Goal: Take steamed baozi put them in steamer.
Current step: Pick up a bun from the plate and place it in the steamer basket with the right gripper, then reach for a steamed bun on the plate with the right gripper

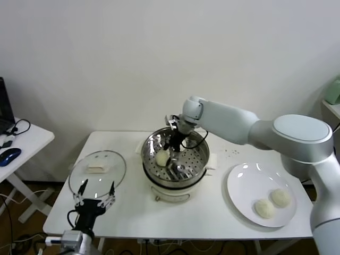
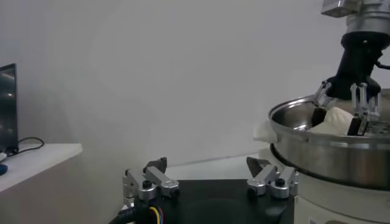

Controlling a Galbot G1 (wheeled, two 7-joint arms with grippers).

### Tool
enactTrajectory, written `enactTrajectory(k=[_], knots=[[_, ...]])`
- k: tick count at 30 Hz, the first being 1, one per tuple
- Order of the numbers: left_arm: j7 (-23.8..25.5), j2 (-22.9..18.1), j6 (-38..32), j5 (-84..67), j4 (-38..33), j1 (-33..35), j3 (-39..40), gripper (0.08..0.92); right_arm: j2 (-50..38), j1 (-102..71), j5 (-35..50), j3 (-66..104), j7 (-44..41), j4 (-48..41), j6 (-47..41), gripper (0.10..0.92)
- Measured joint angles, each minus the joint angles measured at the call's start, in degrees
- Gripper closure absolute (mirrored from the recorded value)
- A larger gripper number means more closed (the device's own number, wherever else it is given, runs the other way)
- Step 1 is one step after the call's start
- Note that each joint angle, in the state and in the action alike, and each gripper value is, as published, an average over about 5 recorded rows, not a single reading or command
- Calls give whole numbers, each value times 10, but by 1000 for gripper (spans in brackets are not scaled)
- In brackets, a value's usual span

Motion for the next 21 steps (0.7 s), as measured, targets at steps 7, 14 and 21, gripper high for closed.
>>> enactTrajectory(k=[7, 14, 21], knots=[[-1, -1, 0, 1, 2, 1, 0, 177, -2, 5, 0, 1, -4, 3, 5, 203], [-2, 0, 1, 1, 3, -2, 1, 177, -24, 37, 15, -11, -13, 33, 4, 203], [-4, 6, 1, 1, 5, -5, 4, 177, -89, 100, 37, -33, -21, 103, 3, 203]])
